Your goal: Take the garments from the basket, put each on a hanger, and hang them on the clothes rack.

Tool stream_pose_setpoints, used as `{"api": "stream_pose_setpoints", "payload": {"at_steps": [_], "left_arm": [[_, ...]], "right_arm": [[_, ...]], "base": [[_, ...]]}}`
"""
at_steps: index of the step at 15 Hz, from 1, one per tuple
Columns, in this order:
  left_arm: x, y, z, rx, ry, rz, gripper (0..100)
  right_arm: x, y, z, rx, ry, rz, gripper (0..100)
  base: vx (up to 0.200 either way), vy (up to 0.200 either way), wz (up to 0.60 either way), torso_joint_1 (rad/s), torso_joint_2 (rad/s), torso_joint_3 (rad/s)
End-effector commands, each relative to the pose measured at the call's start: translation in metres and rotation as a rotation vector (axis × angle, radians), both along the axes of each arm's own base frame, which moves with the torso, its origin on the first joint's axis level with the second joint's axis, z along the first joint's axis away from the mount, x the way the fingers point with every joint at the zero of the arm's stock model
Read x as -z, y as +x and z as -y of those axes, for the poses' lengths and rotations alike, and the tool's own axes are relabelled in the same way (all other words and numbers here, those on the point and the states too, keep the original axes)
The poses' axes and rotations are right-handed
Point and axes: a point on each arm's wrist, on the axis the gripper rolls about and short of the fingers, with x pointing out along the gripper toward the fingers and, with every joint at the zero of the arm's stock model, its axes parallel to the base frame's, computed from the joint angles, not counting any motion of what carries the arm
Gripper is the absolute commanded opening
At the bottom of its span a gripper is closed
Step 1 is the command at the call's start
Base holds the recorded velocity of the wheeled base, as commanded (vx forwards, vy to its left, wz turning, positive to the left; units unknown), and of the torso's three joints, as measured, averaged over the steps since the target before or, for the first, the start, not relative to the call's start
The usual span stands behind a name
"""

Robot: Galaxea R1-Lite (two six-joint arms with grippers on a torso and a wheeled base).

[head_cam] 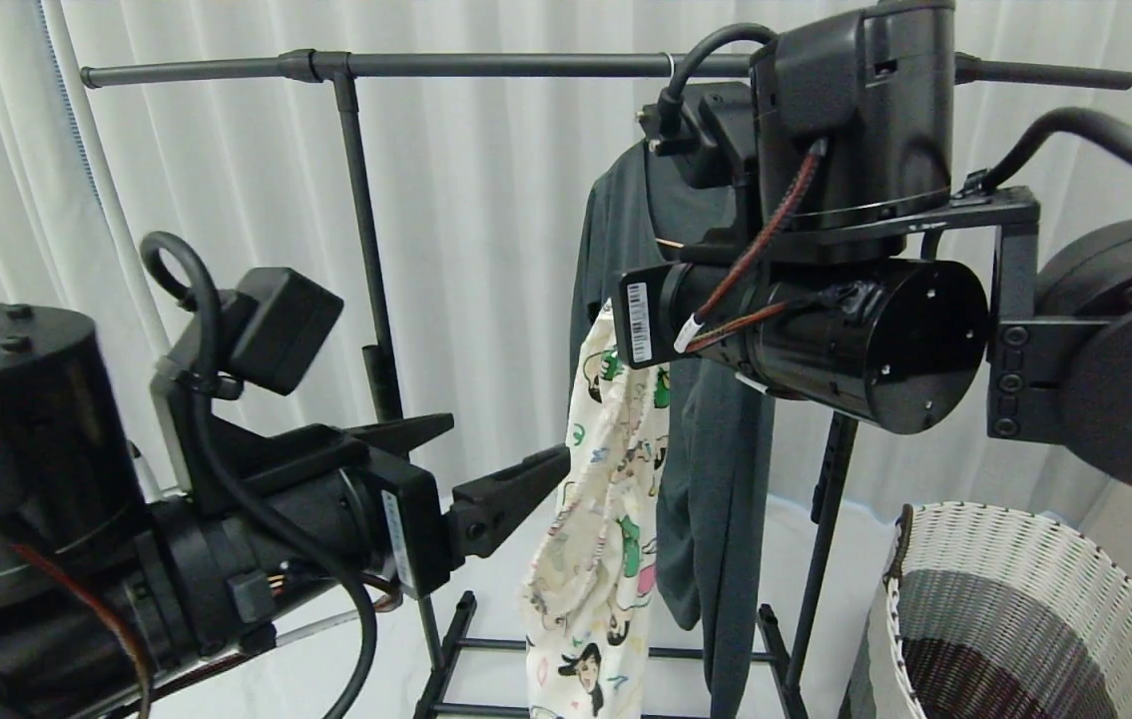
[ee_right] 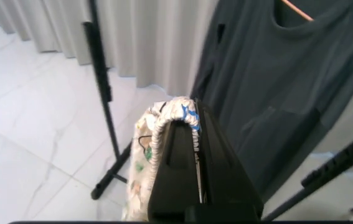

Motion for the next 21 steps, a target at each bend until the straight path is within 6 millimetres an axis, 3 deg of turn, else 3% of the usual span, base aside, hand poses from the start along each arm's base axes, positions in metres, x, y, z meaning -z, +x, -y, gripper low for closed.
{"api": "stream_pose_setpoints", "payload": {"at_steps": [1,4,7,11,16,21], "left_arm": [[0.017,0.009,0.008,-0.001,0.046,-0.059,100],[0.029,0.013,-0.005,-0.071,0.069,-0.091,100],[0.022,0.002,-0.013,-0.064,0.013,-0.091,100],[0.029,-0.005,-0.007,-0.02,0.033,-0.106,100],[0.087,-0.022,-0.027,-0.067,0.194,-0.269,100],[0.095,-0.034,-0.038,-0.086,0.211,-0.282,100]], "right_arm": [[-0.007,-0.011,-0.006,-0.034,0.012,0.007,0],[-0.012,-0.019,-0.009,-0.059,0.02,0.016,0],[-0.012,-0.026,-0.013,-0.082,0.02,0.016,0],[-0.012,-0.029,-0.015,-0.092,0.02,0.017,0],[-0.023,-0.035,-0.004,-0.096,0.026,0.034,0],[-0.029,-0.039,0.004,-0.096,0.024,0.033,0]], "base": [[0.0,0.0,0.0,0.0,0.0,0.0],[0.0,0.0,0.0,0.0,0.0,0.0],[0.0,0.0,0.0,0.0,0.0,0.0],[0.0,0.0,0.0,0.0,0.0,0.0],[0.0,0.0,0.0,0.0,0.0,0.0],[0.0,0.0,0.0,0.0,0.0,0.0]]}}
